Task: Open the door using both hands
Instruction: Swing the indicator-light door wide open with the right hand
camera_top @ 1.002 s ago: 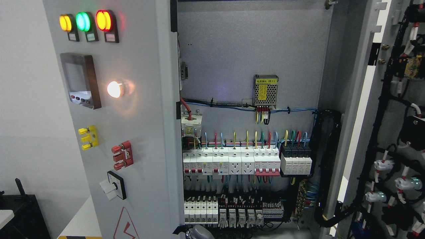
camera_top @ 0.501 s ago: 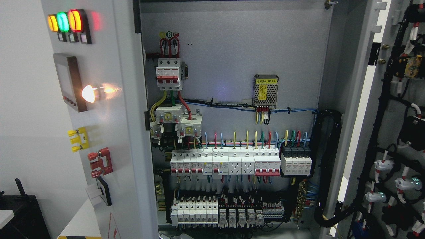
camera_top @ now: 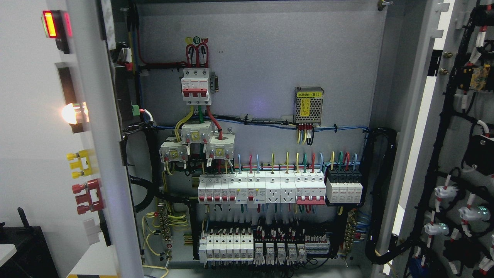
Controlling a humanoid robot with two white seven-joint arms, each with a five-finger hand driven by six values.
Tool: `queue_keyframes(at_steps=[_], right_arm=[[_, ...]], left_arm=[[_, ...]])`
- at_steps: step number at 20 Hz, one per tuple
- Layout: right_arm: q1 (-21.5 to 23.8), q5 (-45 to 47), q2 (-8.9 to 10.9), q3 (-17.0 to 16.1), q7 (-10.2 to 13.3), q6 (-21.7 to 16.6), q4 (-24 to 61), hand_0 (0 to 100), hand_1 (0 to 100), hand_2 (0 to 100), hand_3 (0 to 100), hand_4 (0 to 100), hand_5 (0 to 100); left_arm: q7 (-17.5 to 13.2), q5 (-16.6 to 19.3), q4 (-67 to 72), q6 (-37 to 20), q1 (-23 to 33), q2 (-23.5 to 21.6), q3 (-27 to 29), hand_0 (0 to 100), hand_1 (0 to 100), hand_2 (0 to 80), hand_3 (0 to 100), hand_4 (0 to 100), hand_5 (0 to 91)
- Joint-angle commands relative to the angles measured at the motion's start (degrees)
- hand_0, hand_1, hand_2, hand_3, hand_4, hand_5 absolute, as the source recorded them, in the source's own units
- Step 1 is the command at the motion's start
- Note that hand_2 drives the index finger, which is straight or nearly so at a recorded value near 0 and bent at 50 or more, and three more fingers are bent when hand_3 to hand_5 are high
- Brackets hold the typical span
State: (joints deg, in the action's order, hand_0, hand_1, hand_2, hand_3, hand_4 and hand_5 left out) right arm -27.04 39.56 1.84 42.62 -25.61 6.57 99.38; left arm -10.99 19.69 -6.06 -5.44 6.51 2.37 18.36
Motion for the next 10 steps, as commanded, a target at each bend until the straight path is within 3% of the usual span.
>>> queue_keyframes(at_steps=[1, 10], right_arm=[[0.06, -0.09, -0.70, 3.08, -0.14, 0.02, 0.64, 0, 0, 0, 0, 0, 0], [-0.03, -1.58, -0.70, 5.46, 0.04, 0.11, 0.29, 0, 0, 0, 0, 0, 0]], left_arm=[[0.00, 0.00, 0.00, -0.01, 0.00, 0.00, 0.01, 0, 0, 0.0, 0, 3, 0.0], [0.00, 0.00, 0.00, -0.01, 0.00, 0.00, 0.01, 0, 0, 0.0, 0, 3, 0.0]])
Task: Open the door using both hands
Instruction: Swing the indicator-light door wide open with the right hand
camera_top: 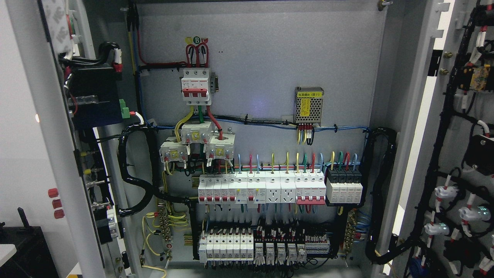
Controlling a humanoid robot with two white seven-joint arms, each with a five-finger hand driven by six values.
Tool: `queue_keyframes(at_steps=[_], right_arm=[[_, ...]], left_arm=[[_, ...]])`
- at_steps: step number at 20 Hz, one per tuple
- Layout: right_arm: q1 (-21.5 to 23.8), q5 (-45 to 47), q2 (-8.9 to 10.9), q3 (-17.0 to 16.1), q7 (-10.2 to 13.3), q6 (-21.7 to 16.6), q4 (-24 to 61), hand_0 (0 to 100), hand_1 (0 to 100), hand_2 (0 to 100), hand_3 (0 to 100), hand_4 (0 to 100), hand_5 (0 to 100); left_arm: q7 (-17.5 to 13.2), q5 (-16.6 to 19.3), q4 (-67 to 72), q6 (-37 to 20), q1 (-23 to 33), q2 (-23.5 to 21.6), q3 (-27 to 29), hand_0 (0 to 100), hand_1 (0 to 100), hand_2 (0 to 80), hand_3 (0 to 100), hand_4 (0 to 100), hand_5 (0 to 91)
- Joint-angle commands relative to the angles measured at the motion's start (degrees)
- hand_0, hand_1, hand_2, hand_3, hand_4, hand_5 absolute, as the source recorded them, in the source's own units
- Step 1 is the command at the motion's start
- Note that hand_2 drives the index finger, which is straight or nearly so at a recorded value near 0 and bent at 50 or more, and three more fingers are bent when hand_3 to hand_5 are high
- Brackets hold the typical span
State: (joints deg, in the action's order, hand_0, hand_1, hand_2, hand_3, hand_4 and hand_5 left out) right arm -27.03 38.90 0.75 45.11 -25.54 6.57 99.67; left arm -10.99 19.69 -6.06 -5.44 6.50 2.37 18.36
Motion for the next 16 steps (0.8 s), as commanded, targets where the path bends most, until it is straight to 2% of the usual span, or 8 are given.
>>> queue_keyframes(at_steps=[1, 16], right_arm=[[-0.04, -1.72, 0.39, 3.31, -0.03, 0.02, -0.08, 0, 0, 0, 0, 0, 0], [-0.31, -6.99, -0.14, 6.48, 0.23, 0.20, -0.88, 0, 0, 0, 0, 0, 0]], left_arm=[[0.00, 0.00, 0.00, -0.01, 0.00, 0.00, 0.01, 0, 0, 0.0, 0, 3, 0.0], [0.00, 0.00, 0.00, -0.01, 0.00, 0.00, 0.01, 0, 0, 0.0, 0, 3, 0.0]])
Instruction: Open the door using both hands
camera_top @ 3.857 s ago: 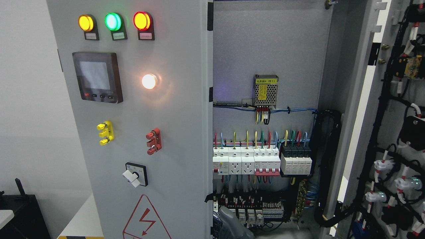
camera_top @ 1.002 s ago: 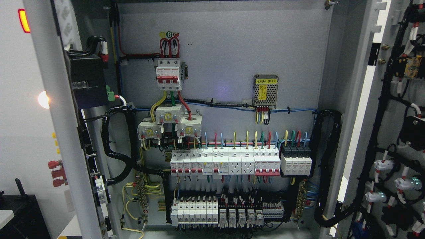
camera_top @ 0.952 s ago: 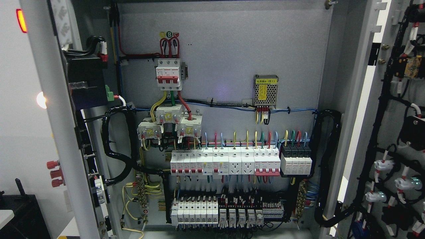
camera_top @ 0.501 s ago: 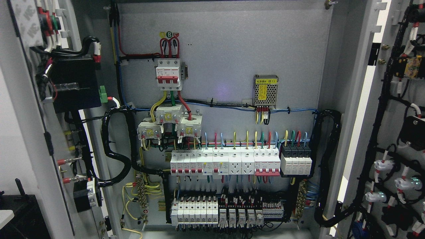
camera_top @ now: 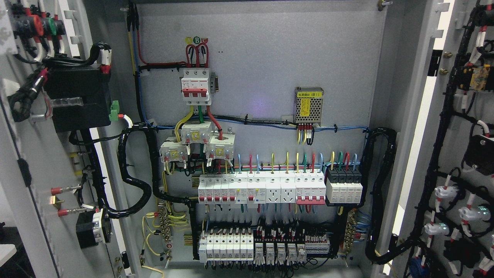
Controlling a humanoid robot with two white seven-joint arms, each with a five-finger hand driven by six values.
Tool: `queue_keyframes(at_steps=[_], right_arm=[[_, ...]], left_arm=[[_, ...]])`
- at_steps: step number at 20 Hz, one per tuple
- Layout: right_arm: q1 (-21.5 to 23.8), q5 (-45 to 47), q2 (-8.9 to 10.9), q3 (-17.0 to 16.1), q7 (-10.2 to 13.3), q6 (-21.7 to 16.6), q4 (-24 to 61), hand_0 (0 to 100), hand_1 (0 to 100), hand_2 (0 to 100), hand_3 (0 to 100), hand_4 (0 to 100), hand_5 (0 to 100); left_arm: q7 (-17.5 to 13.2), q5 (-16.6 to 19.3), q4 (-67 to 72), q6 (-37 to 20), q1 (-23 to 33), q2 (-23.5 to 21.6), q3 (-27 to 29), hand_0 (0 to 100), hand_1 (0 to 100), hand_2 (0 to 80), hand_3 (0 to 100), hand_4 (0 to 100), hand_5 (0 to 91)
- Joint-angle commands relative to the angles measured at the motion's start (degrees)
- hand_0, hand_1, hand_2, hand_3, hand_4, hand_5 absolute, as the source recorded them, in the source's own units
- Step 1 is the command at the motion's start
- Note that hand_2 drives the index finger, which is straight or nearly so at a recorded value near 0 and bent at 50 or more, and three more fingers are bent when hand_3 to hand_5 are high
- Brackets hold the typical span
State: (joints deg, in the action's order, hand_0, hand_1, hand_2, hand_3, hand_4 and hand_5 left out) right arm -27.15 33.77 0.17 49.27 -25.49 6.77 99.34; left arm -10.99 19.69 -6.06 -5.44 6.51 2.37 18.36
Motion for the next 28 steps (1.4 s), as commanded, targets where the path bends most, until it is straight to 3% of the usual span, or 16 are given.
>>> queue_keyframes(at_steps=[1, 14, 28], right_arm=[[-0.27, -2.22, 0.35, 2.85, 0.18, 0.00, -0.55, 0, 0, 0, 0, 0, 0], [-0.97, -2.92, -3.86, 4.26, 0.35, 0.96, -2.13, 0, 0, 0, 0, 0, 0], [-1.94, -5.38, -5.45, 4.52, 0.44, 0.44, -3.18, 0, 0, 0, 0, 0, 0]], left_arm=[[0.00, 0.00, 0.00, -0.01, 0.00, 0.00, 0.01, 0, 0, 0.0, 0, 3, 0.0], [0.00, 0.00, 0.00, -0.01, 0.00, 0.00, 0.01, 0, 0, 0.0, 0, 3, 0.0], [0.00, 0.00, 0.00, -0.01, 0.00, 0.00, 0.01, 0, 0, 0.0, 0, 3, 0.0]])
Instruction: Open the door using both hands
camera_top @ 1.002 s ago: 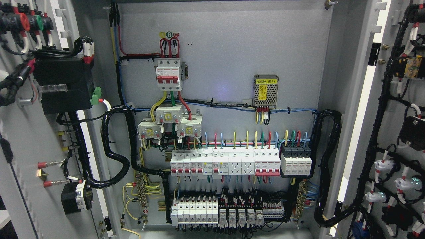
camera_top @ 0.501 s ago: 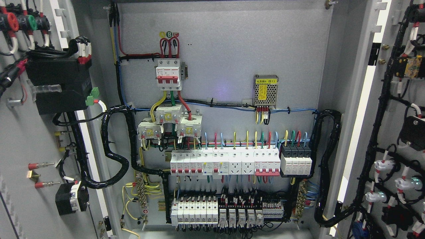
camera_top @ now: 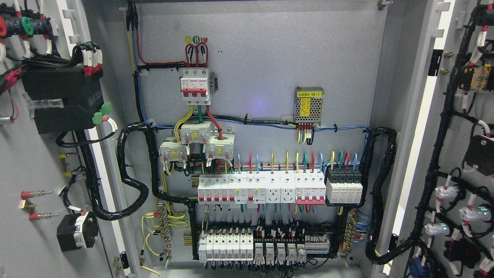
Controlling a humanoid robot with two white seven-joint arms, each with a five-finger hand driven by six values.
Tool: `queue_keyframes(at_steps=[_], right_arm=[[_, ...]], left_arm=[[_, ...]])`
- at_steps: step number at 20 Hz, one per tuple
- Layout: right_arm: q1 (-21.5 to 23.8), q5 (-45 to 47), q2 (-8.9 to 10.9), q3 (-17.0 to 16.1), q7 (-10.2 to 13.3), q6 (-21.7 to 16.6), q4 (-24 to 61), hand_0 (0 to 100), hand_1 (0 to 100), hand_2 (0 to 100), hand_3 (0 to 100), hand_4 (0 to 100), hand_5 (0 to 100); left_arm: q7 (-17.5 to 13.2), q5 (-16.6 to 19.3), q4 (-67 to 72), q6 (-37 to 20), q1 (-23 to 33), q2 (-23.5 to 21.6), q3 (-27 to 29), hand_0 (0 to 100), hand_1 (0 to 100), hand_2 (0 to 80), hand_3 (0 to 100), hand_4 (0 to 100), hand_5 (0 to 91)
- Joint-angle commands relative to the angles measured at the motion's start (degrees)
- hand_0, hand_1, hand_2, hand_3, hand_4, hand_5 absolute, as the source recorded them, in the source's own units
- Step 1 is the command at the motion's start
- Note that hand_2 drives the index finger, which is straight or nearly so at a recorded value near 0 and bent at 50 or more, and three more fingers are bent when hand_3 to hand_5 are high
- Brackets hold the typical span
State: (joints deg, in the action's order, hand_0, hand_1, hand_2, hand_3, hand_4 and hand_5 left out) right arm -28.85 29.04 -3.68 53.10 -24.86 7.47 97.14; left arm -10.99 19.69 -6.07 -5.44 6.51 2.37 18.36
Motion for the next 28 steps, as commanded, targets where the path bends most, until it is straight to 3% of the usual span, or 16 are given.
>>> queue_keyframes(at_steps=[1, 9, 11, 14, 24, 28], right_arm=[[-0.24, -0.66, -1.60, 0.60, -0.19, -0.26, -0.99, 0, 0, 0, 0, 0, 0], [0.46, -0.92, -0.81, -3.53, -0.02, -0.52, -3.00, 0, 0, 0, 0, 0, 0], [1.33, -1.18, -0.37, -5.54, 1.29, -0.52, -3.97, 0, 0, 0, 0, 0, 0], [3.00, -1.27, 1.12, -8.97, 4.90, -0.52, -4.15, 0, 0, 0, 0, 0, 0], [5.47, -1.27, 5.43, -13.46, 5.52, -2.81, -4.68, 0, 0, 0, 0, 0, 0], [8.45, -2.32, 6.05, -16.09, 7.54, -4.13, -4.94, 0, 0, 0, 0, 0, 0]], left_arm=[[0.00, 0.00, 0.00, -0.01, 0.00, 0.00, 0.01, 0, 0, 0.0, 0, 3, 0.0], [0.00, 0.00, 0.00, -0.01, 0.00, 0.00, 0.01, 0, 0, 0.0, 0, 3, 0.0], [0.00, 0.00, 0.00, -0.01, 0.00, 0.00, 0.01, 0, 0, 0.0, 0, 3, 0.0], [0.00, 0.00, 0.00, -0.01, 0.00, 0.00, 0.01, 0, 0, 0.0, 0, 3, 0.0], [0.00, 0.00, -0.52, -0.27, 0.00, 0.00, -0.17, 0, 0, 0.0, 0, 3, 0.0], [0.00, 0.00, -2.36, -8.42, 0.09, 0.17, -1.39, 0, 0, 0.0, 0, 3, 0.0]])
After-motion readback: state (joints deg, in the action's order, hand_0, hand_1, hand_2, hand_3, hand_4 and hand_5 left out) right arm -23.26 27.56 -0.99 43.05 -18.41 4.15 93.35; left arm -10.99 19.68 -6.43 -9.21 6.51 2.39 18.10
